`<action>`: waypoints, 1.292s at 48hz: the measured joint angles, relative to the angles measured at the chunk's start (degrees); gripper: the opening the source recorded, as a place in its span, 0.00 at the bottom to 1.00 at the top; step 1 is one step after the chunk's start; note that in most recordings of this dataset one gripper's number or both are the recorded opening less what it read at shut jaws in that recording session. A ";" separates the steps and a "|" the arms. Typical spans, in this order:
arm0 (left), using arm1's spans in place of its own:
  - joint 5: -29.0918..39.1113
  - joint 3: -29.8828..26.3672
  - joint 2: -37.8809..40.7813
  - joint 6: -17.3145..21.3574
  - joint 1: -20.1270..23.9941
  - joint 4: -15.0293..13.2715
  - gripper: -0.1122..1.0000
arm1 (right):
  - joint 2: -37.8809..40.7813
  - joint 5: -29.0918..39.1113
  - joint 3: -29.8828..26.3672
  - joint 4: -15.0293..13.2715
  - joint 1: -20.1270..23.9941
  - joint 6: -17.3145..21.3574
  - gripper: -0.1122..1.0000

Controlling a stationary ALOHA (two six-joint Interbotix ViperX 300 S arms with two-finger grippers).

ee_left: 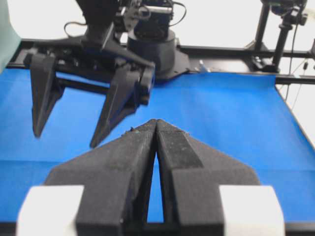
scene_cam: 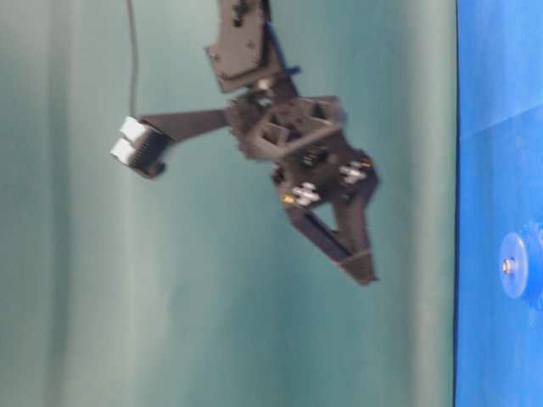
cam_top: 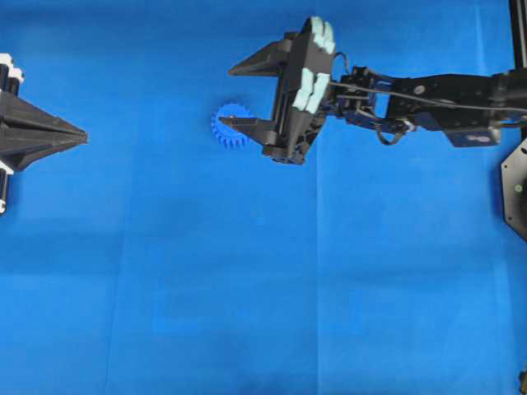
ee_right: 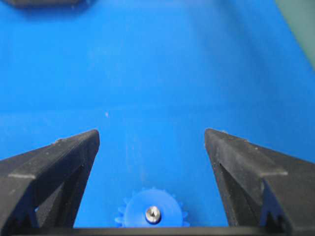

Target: Insert the shaft placed at a random location into the center hole of the small gear at another random location.

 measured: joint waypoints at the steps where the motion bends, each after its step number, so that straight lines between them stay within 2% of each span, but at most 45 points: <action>1: 0.00 0.00 0.00 0.09 0.00 -0.09 0.10 | -0.26 0.09 0.09 0.00 -0.09 0.00 0.82; 22: 0.00 0.00 -0.09 0.00 0.09 0.00 0.10 | -2.72 0.26 2.46 0.00 0.09 0.00 0.81; 53: 0.26 0.00 -0.18 0.00 0.09 -0.09 0.10 | -21.01 0.26 19.34 0.09 0.97 0.18 0.81; 62: 0.26 0.00 -0.35 0.09 0.00 0.00 0.10 | -26.02 0.26 22.41 0.35 0.97 0.35 0.81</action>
